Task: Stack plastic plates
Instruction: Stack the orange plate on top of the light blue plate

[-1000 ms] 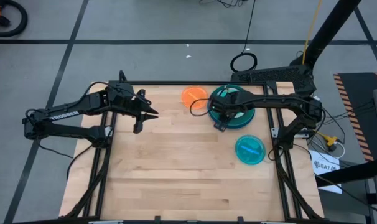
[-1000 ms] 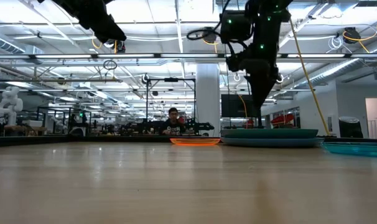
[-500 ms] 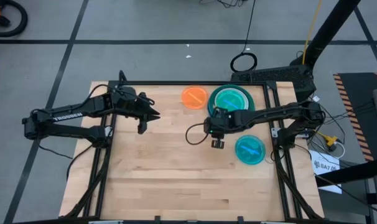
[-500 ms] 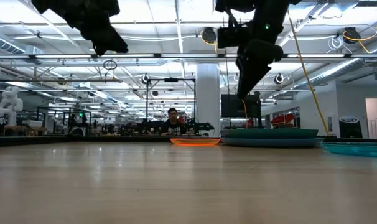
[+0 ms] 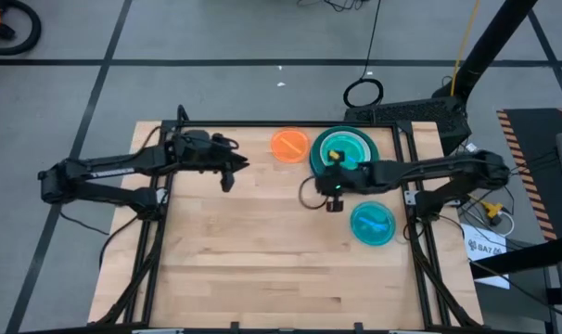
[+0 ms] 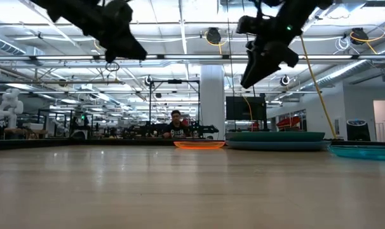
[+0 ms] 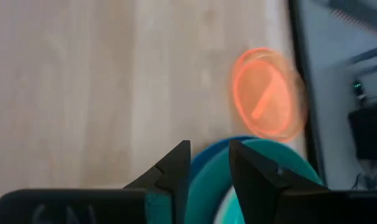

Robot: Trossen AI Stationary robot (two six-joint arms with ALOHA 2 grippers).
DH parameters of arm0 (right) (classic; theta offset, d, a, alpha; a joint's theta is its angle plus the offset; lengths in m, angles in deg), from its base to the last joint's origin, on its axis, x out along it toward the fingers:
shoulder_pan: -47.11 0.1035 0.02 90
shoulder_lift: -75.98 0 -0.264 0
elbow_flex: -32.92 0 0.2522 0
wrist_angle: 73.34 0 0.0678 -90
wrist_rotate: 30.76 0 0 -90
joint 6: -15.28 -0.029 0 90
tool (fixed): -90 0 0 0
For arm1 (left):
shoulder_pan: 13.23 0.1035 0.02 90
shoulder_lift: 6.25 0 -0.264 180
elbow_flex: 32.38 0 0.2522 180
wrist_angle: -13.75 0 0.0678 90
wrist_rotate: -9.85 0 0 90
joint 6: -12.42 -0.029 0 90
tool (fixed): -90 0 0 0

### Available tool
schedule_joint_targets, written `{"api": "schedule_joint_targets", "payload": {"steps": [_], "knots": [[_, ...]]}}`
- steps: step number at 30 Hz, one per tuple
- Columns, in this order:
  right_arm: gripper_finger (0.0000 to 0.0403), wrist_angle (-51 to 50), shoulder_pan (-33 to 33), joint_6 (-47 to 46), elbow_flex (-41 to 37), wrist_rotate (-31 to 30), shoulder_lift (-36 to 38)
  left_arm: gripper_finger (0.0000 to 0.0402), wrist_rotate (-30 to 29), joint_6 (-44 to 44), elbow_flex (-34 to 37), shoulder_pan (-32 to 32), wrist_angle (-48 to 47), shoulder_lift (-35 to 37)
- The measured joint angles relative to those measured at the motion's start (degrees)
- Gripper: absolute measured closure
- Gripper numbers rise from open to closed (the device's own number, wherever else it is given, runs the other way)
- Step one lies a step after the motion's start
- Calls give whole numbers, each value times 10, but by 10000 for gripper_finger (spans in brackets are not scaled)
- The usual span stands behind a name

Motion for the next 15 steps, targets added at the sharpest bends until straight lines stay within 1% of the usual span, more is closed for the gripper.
{"api": "schedule_joint_targets", "payload": {"steps": [4, 7, 9, 11, 15], "knots": [[307, 123, -32, 59, -86, 1, 77, 314, 0, -12, 0, 1, 81, -71], [312, 209, -58, 104, -126, 4, 122, 314, 0, -8, 0, 13, 133, -125], [315, 243, -78, 118, -135, 4, 143, 314, 0, 9, -2, 26, 160, -159], [317, 261, -95, 125, -136, 9, 155, 314, 0, 26, -3, 45, 159, -181], [319, 275, -131, 154, -136, 56, 166, 314, 0, 70, -7, 88, 163, -220]]}}
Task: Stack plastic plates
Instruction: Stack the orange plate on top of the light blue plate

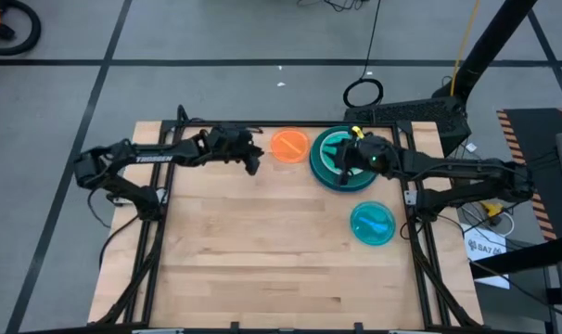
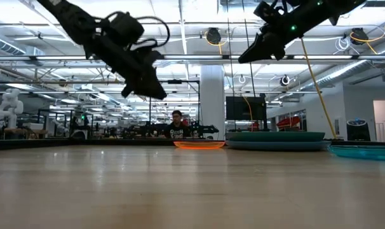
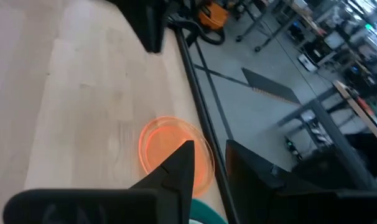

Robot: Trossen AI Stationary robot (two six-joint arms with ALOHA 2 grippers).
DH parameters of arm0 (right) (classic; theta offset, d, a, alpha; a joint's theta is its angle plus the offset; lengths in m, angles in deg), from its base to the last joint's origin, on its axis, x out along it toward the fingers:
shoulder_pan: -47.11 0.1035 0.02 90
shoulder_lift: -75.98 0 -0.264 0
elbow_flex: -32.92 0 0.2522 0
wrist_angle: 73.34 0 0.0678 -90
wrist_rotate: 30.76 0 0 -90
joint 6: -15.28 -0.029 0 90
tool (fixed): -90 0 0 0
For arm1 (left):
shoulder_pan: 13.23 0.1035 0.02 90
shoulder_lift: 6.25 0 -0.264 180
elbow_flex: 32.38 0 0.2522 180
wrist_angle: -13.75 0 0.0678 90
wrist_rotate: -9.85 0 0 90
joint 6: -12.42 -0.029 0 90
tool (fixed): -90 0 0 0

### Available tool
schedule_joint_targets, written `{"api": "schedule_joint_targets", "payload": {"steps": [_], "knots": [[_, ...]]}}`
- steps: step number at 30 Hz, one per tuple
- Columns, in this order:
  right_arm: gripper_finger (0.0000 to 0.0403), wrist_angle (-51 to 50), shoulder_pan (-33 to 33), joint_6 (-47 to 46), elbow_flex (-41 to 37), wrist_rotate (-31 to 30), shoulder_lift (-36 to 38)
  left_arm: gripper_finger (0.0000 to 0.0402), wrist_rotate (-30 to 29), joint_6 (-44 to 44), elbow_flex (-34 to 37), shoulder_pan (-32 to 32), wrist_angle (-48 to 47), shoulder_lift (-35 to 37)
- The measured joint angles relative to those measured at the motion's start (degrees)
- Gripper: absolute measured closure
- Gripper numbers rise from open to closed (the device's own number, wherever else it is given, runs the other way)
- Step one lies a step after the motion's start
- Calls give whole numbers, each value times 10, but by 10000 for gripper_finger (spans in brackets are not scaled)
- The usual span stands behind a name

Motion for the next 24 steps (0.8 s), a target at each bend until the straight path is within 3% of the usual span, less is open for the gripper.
{"api": "schedule_joint_targets", "payload": {"steps": [8, 17, 24], "knots": [[319, -7, -63, 11, 0, 83, 0, 314, 0, 80, 0, 60, 24, -54], [319, -22, -96, 36, 0, 83, 1, 314, -20, 115, -4, 81, 106, -118], [319, -35, -124, 23, 0, 84, 22, 314, -20, 92, -65, 78, 98, -184]]}}
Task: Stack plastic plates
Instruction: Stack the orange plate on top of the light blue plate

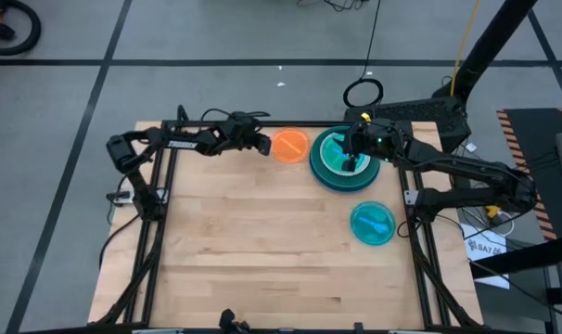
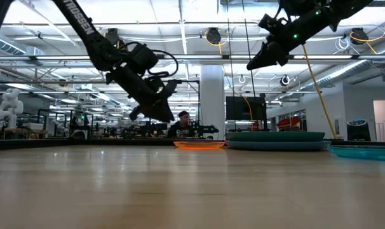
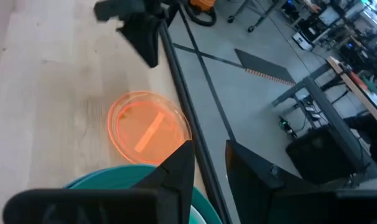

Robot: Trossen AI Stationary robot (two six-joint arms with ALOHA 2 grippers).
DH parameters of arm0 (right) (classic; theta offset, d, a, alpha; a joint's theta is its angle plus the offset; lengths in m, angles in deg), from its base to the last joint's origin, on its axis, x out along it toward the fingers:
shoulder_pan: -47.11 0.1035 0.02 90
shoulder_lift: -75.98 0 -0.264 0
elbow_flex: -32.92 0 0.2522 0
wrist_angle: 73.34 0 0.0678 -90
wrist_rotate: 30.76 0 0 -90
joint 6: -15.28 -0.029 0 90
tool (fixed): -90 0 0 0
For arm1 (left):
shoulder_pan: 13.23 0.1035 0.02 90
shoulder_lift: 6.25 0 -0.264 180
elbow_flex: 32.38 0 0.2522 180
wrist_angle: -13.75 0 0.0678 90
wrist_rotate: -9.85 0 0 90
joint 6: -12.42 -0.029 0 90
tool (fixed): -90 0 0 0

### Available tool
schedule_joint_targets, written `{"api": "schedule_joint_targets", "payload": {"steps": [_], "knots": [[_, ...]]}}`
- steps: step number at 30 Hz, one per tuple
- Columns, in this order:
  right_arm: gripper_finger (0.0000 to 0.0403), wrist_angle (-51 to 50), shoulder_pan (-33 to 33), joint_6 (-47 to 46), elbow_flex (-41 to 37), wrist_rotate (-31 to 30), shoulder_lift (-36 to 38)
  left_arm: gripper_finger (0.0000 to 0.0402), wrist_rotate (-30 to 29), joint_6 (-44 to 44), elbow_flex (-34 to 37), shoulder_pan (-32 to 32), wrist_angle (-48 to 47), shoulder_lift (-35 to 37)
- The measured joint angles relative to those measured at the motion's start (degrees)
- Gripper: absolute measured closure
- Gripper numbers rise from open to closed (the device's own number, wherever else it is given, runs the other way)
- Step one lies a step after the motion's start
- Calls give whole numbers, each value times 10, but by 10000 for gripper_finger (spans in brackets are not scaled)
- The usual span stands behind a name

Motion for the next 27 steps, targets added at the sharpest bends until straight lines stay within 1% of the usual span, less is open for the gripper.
{"api": "schedule_joint_targets", "payload": {"steps": [4, 10, 15, 27], "knots": [[319, -23, -3, -7, 0, 6, 15, 314, -12, -14, -27, -2, -22, -29], [319, -28, -3, -7, 0, 60, 21, 314, -44, -16, -36, -1, -19, -50], [319, -31, -3, -7, 0, 59, 21, 314, -60, -18, -36, -1, -10, -50], [319, -30, -3, -4, 0, 59, 21, 313, -68, -36, -36, -21, -5, -50]]}}
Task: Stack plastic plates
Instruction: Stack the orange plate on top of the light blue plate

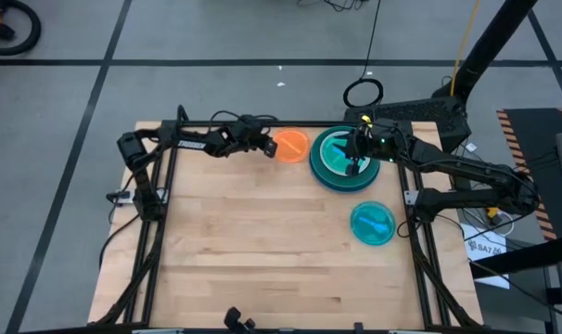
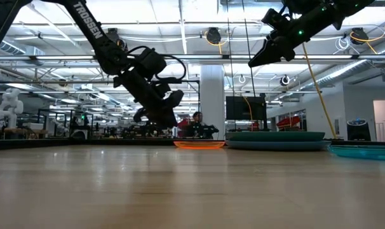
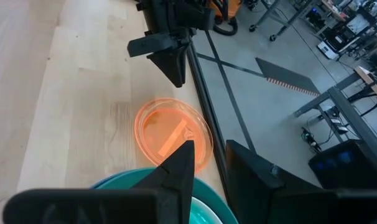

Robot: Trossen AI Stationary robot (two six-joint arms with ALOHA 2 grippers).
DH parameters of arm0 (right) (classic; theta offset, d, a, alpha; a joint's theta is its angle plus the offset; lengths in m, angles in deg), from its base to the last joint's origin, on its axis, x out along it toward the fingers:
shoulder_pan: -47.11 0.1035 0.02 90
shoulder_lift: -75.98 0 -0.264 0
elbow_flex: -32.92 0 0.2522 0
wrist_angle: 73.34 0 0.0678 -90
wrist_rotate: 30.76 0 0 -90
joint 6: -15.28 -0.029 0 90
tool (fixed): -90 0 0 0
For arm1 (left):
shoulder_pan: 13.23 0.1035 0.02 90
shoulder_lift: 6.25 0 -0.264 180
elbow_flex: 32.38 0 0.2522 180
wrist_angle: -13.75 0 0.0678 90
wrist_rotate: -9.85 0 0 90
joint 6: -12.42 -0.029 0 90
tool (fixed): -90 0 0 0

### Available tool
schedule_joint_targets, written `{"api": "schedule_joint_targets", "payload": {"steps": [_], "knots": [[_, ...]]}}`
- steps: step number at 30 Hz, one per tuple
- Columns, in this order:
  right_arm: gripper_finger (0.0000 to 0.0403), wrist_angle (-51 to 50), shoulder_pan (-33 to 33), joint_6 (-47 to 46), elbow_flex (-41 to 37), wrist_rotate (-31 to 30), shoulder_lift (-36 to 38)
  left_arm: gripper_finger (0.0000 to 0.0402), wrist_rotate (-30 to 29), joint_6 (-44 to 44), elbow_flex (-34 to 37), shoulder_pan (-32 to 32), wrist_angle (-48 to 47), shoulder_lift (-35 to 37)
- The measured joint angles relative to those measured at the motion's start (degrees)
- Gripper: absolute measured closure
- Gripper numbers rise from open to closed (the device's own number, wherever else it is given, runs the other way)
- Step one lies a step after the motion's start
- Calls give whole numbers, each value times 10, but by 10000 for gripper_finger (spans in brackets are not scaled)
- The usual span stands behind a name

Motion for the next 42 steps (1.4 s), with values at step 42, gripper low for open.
{"api": "schedule_joint_targets", "payload": {"steps": [42], "knots": [[319, 0, 0, 6, 0, 1, 0, 314, 93, 148, -14, 15, -93, 0]]}}
